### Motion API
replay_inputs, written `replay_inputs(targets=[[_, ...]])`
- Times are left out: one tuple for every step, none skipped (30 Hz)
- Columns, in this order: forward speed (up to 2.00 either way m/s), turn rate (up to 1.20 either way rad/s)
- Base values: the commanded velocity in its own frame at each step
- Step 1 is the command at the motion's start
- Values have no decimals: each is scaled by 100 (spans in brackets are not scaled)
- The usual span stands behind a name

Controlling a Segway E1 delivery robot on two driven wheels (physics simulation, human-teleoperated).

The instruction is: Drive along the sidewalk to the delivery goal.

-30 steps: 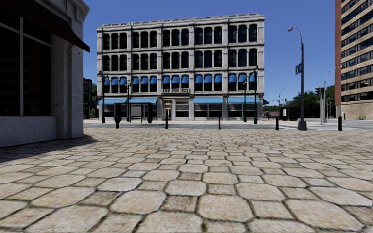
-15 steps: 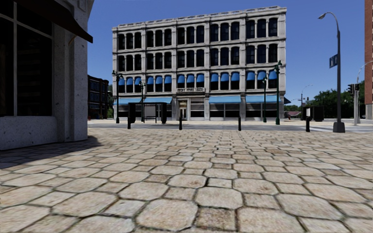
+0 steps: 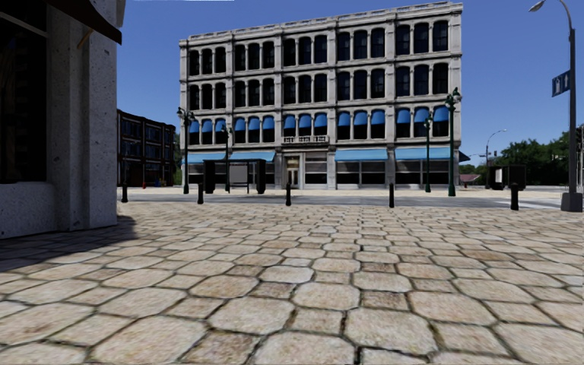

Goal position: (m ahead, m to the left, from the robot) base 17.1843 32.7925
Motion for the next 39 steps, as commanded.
replay_inputs(targets=[[200, 36], [200, 36], [200, 36], [200, 36], [200, 36], [200, 36], [200, 36], [200, 36], [200, 37], [200, 38], [200, 40], [200, 41], [200, 41], [200, 41], [200, 41], [200, 41], [200, 41], [200, 41], [200, 41], [200, 41], [200, 41], [200, 40], [200, 32], [200, 8], [200, 0], [200, 0], [200, 0], [200, 0], [200, 0], [200, 0], [200, 0], [200, 0], [200, 0], [200, 0], [200, 0], [200, 0], [200, 0], [200, 0], [200, 0]])
